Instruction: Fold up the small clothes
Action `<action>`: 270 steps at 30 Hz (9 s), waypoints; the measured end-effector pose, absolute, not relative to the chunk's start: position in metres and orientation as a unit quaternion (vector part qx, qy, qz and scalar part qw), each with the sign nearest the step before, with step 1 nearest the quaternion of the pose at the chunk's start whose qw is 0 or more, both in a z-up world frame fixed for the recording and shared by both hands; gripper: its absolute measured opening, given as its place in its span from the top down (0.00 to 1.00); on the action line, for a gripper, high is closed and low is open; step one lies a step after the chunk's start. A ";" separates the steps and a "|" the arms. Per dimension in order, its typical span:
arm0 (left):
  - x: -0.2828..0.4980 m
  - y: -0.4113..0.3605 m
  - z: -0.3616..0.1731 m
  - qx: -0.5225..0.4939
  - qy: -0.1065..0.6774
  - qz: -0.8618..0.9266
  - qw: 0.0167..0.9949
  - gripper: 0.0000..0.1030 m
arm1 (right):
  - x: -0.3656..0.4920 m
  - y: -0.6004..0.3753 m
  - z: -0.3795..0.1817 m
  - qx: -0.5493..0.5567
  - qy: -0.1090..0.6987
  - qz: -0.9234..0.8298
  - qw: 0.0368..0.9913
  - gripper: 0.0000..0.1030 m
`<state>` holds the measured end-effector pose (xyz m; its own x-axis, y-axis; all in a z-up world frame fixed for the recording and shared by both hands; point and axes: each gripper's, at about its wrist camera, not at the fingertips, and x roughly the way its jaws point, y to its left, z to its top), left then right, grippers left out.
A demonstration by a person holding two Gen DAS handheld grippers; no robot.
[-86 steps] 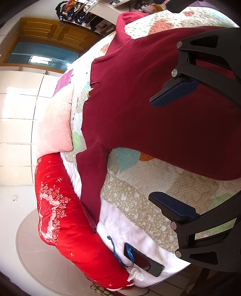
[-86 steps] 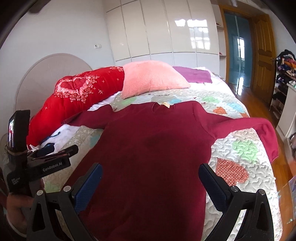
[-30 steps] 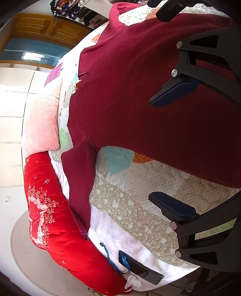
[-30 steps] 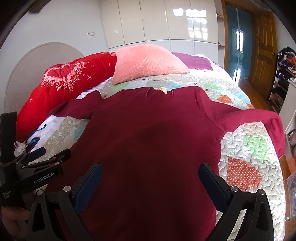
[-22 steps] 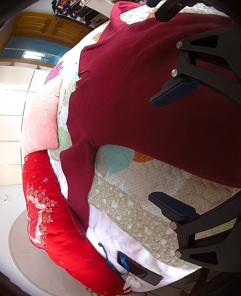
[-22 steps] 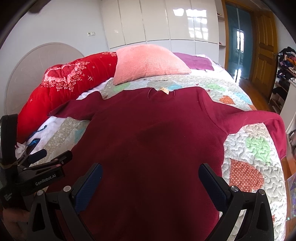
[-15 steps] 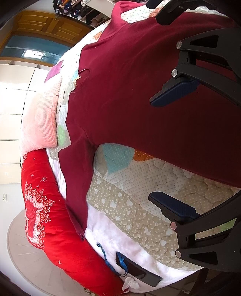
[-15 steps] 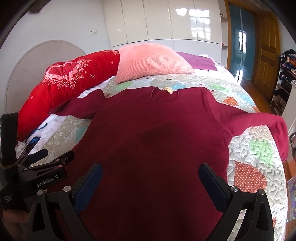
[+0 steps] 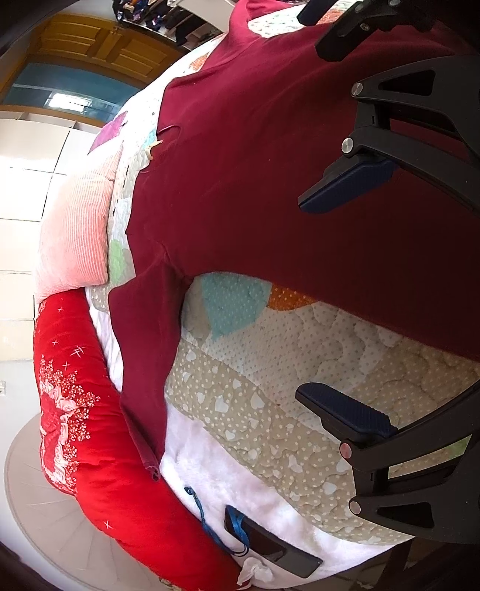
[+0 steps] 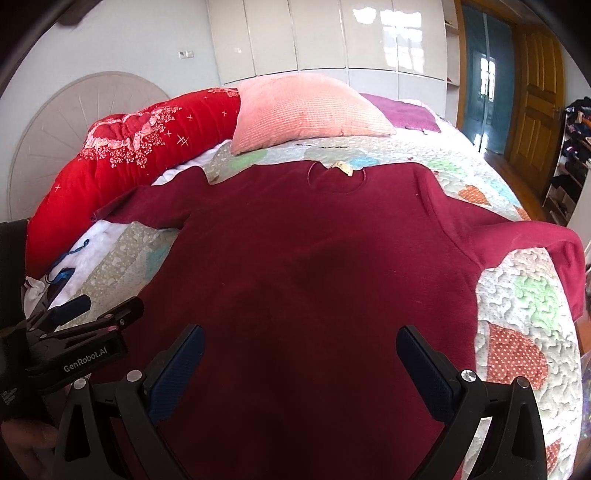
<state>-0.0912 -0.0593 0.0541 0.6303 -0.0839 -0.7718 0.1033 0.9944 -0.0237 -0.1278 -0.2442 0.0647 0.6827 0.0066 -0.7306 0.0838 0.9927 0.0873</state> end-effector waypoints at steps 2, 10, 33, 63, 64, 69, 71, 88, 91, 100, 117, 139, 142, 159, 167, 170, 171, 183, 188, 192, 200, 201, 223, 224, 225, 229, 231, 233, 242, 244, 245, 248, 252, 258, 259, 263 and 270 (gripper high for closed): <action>-0.085 -0.052 0.055 0.003 0.427 -0.051 0.903 0.10 | -0.123 -0.241 0.063 0.055 0.399 -0.017 0.915 0.00; -0.038 0.011 0.060 -0.095 0.439 -0.023 0.893 0.10 | -0.108 -0.227 0.053 0.044 0.411 -0.001 0.910 0.00; 0.167 0.123 0.008 -0.182 0.418 0.147 0.878 0.74 | -0.067 -0.212 0.035 0.052 0.445 0.041 0.893 0.00; 0.004 -0.157 0.093 0.009 0.398 -0.288 0.871 0.59 | -0.109 -0.358 0.085 0.116 0.381 -0.111 0.910 0.00; 0.002 -0.148 0.095 0.010 0.386 -0.268 0.882 0.43 | -0.105 -0.360 0.086 0.113 0.379 -0.108 0.912 0.00; 0.032 -0.096 0.095 0.021 0.361 -0.139 0.922 0.37 | -0.057 -0.370 0.092 0.101 0.371 -0.100 0.918 0.00; 0.047 -0.088 0.080 0.013 0.390 -0.126 0.912 0.37 | -0.030 -0.372 0.088 0.100 0.381 -0.091 0.914 0.00; 0.057 -0.062 0.065 -0.049 0.410 -0.108 0.905 0.38 | 0.005 -0.417 0.076 0.092 0.364 -0.110 0.920 1.00; 0.060 -0.068 0.068 -0.042 0.410 -0.105 0.905 0.38 | -0.003 -0.427 0.080 0.117 0.367 -0.099 0.918 1.00; 0.053 -0.062 0.060 -0.016 0.416 -0.099 0.904 0.37 | 0.038 -0.401 0.041 0.099 0.417 -0.062 0.901 0.57; 0.049 -0.048 0.072 -0.035 0.404 -0.086 0.910 0.37 | 0.031 -0.397 0.054 0.079 0.368 -0.080 0.923 0.57; 0.050 -0.037 0.082 -0.083 0.391 -0.076 0.914 0.37 | 0.019 -0.417 0.047 0.182 0.351 -0.061 0.916 0.95; 0.059 -0.042 0.082 -0.108 0.395 -0.081 0.909 0.37 | -0.006 -0.420 0.065 0.121 0.321 -0.114 0.932 0.95; 0.084 -0.086 0.025 -0.043 0.467 -0.065 0.881 0.26 | 0.012 -0.403 0.041 0.086 0.404 -0.070 0.908 0.70; 0.056 -0.100 0.058 -0.011 0.431 -0.070 0.899 0.26 | -0.004 -0.416 0.052 0.117 0.388 -0.099 0.909 0.66; 0.045 -0.111 0.059 -0.023 0.430 -0.088 0.898 0.26 | -0.002 -0.420 0.039 0.101 0.417 -0.113 0.896 0.55; 0.042 -0.117 0.057 -0.021 0.436 -0.096 0.894 0.26 | 0.002 -0.422 0.027 0.102 0.446 -0.112 0.882 0.55; 0.032 -0.155 0.020 0.028 0.453 -0.118 0.883 0.21 | -0.091 -0.518 0.065 0.236 0.352 -0.155 0.892 0.48; 0.033 -0.155 0.016 0.025 0.449 -0.123 0.885 0.17 | -0.133 -0.610 0.055 0.375 0.302 -0.221 0.848 0.31; 0.033 -0.156 0.015 0.025 0.448 -0.126 0.885 0.14 | -0.170 -0.652 0.037 0.448 0.277 -0.260 0.810 0.31; 0.032 -0.160 0.014 0.033 0.445 -0.122 0.887 0.12 | -0.197 -0.677 0.003 0.457 0.318 -0.269 0.786 0.31; 0.032 -0.160 0.014 0.033 0.445 -0.122 0.887 0.12 | -0.198 -0.679 0.002 0.469 0.311 -0.265 0.783 0.31; 0.033 -0.153 0.014 0.007 0.443 -0.143 0.885 0.07 | -0.133 -0.644 0.101 0.359 0.235 -0.184 0.884 0.85; 0.032 -0.150 0.016 -0.003 0.440 -0.148 0.886 0.07 | -0.131 -0.616 0.129 0.321 0.220 -0.163 0.907 0.85; 0.031 -0.147 0.018 -0.012 0.437 -0.152 0.886 0.07 | -0.126 -0.599 0.143 0.300 0.214 -0.151 0.917 0.85; 0.025 -0.119 0.041 -0.089 0.422 -0.163 0.887 0.07 | -0.082 -0.482 0.181 0.205 0.212 -0.058 0.954 0.83; 0.024 -0.105 0.053 -0.109 0.418 -0.154 0.889 0.07 | -0.054 -0.418 0.166 0.181 0.250 0.029 0.951 0.40; 0.024 -0.095 0.061 -0.112 0.418 -0.152 0.889 0.07 | -0.031 -0.365 0.139 0.154 0.325 0.109 0.927 0.29; 0.037 -0.068 0.070 -0.153 0.413 -0.161 0.883 0.07 | -0.066 -0.367 0.068 0.081 0.402 0.070 0.909 0.28; 0.042 -0.074 0.068 -0.162 0.419 -0.169 0.878 0.07 | -0.067 -0.397 0.070 0.114 0.388 0.028 0.914 0.28; 0.044 -0.081 0.068 -0.160 0.421 -0.174 0.876 0.07 | -0.069 -0.402 0.075 0.121 0.376 0.020 0.918 0.28; 0.051 -0.104 0.067 -0.115 0.422 -0.192 0.878 0.07 | -0.062 -0.418 0.088 0.115 0.355 0.007 0.928 0.28; 0.064 -0.134 0.059 -0.032 0.402 -0.198 0.893 0.07 | -0.059 -0.437 0.091 0.094 0.346 -0.037 0.933 0.28; 0.076 -0.162 0.050 0.008 0.418 -0.258 0.871 0.39 | -0.027 -0.423 0.081 -0.022 0.378 0.012 0.926 0.52; 0.077 -0.166 0.051 0.020 0.419 -0.255 0.871 0.54 | -0.026 -0.421 0.076 -0.042 0.383 0.019 0.923 0.55; 0.090 -0.185 0.062 0.057 0.413 -0.252 0.873 0.94 | -0.007 -0.410 0.062 -0.102 0.396 0.029 0.912 0.94; 0.087 -0.170 0.149 0.034 0.306 -0.263 0.914 0.96 | -0.027 -0.430 0.111 -0.044 0.329 0.003 0.943 0.95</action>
